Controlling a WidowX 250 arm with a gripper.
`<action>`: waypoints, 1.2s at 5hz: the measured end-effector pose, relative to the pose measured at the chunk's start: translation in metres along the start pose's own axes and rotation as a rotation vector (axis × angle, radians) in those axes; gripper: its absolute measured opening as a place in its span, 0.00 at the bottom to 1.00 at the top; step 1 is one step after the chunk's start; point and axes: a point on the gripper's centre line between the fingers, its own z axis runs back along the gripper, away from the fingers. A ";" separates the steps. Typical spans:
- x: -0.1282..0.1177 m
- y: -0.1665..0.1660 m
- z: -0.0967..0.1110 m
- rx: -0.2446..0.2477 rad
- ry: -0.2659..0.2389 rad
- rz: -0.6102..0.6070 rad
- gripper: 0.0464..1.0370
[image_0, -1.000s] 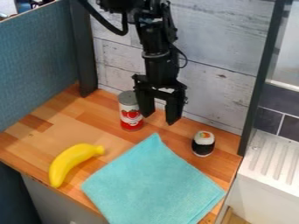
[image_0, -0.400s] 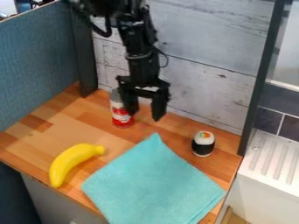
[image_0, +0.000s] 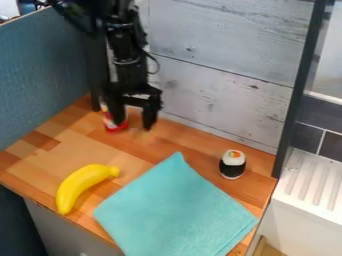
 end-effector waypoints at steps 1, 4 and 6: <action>-0.001 0.028 -0.004 0.047 -0.071 0.094 0.96; -0.016 0.038 0.012 0.057 -0.145 0.178 0.96; -0.086 0.025 0.053 0.046 -0.025 0.015 0.96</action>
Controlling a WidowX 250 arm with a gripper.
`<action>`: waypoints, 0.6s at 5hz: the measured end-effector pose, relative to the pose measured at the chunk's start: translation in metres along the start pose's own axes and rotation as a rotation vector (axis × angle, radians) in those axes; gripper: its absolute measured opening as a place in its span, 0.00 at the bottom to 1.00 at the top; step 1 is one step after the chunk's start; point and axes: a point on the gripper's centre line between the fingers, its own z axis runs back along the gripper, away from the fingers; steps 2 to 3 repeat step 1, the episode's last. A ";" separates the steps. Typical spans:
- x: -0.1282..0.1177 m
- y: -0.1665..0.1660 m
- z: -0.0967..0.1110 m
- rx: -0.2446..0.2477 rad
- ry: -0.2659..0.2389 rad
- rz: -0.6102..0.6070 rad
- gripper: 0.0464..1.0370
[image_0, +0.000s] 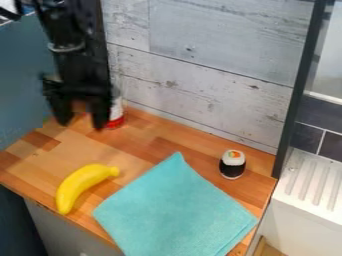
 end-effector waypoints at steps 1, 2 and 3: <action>-0.016 -0.011 0.021 0.051 0.041 -0.109 0.96; -0.016 -0.011 0.021 0.051 0.041 -0.109 0.96; -0.016 -0.011 0.021 0.051 0.041 -0.109 0.96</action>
